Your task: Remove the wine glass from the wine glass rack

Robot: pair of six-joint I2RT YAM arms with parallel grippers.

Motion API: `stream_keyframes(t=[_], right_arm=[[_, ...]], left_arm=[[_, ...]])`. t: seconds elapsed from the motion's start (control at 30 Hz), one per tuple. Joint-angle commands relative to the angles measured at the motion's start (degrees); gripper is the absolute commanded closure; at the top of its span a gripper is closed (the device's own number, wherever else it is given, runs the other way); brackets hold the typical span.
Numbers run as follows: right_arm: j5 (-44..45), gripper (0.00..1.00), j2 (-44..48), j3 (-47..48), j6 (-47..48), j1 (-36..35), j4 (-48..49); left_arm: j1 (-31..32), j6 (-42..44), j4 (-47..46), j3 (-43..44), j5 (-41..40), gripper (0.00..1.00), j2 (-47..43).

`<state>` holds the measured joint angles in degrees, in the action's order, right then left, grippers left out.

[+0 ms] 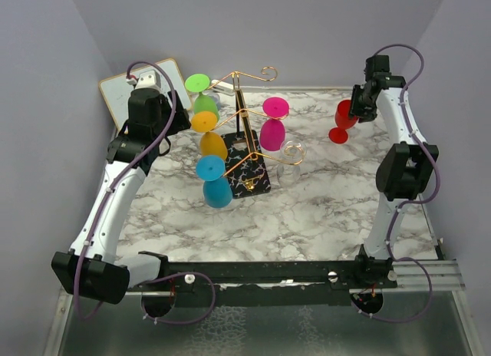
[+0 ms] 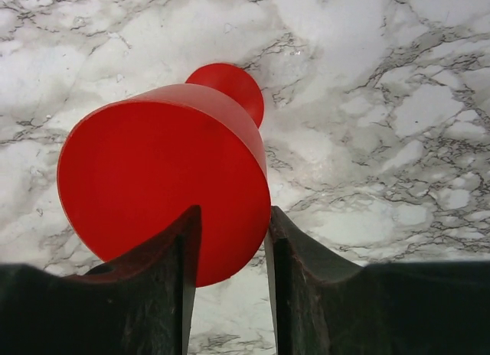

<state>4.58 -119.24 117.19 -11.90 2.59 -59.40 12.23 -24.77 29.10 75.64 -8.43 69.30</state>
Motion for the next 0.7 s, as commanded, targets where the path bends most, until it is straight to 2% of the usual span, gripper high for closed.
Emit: stream_keyframes(t=[0.0,0.33,0.43,0.5,0.6,0.67], right_arm=[[-2.38,0.61,5.11,-1.62,-0.29,0.05,4.09],[-4.89,0.59,16.57,-2.37,-1.19,0.05,6.53],[-7.38,0.59,22.06,-5.59,-1.7,0.05,9.09],[-12.72,0.59,26.88,-10.01,-2.33,0.09,12.7],[-24.08,0.58,35.03,-17.98,-3.92,0.05,20.5],[-31.13,0.58,39.15,-22.47,-5.38,0.05,24.49]], left_arm=[[-0.01,-0.21,0.56,0.82,-0.43,0.32,0.25],[-0.02,-0.32,0.77,1.66,-1.57,0.32,1.14],[-0.02,-0.19,0.59,3.46,-3.42,0.32,1.69],[-0.23,-0.25,0.43,4.77,-4.51,0.31,2.6],[-1.6,-1.06,0.8,8.34,-3.44,0.22,5.28],[-5.13,-2.74,0.8,10.96,3.26,0.21,7.94]])
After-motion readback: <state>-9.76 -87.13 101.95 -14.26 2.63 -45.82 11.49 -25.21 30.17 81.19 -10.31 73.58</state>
